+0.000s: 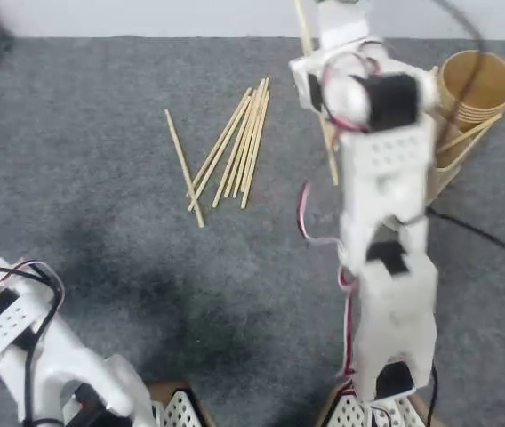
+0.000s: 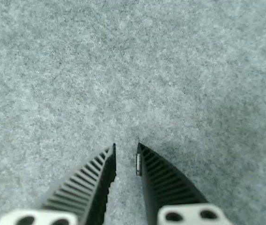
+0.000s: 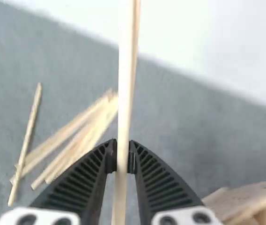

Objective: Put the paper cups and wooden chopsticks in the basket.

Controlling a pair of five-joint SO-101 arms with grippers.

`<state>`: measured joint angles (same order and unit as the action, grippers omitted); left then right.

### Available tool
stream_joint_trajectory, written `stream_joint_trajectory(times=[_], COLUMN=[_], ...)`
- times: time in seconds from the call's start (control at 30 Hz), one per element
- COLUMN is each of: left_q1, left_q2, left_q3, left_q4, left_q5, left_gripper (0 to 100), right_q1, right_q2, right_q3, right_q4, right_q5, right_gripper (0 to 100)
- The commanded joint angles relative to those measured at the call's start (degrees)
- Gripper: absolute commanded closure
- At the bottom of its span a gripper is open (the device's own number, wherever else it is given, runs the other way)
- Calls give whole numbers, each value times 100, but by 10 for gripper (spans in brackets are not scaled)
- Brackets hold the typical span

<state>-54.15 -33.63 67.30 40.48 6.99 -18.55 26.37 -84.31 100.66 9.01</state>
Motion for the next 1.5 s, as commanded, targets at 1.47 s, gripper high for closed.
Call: stream_joint_trajectory(times=[1.47], left_q1=[35], left_q2=[-176], left_q3=[66], left_q4=[-97], left_q5=[18], left_gripper=[924], right_q1=[2589], right_q2=[-6897], right_q3=[13055], right_q4=[-8892], right_q5=[79], right_gripper=[991])
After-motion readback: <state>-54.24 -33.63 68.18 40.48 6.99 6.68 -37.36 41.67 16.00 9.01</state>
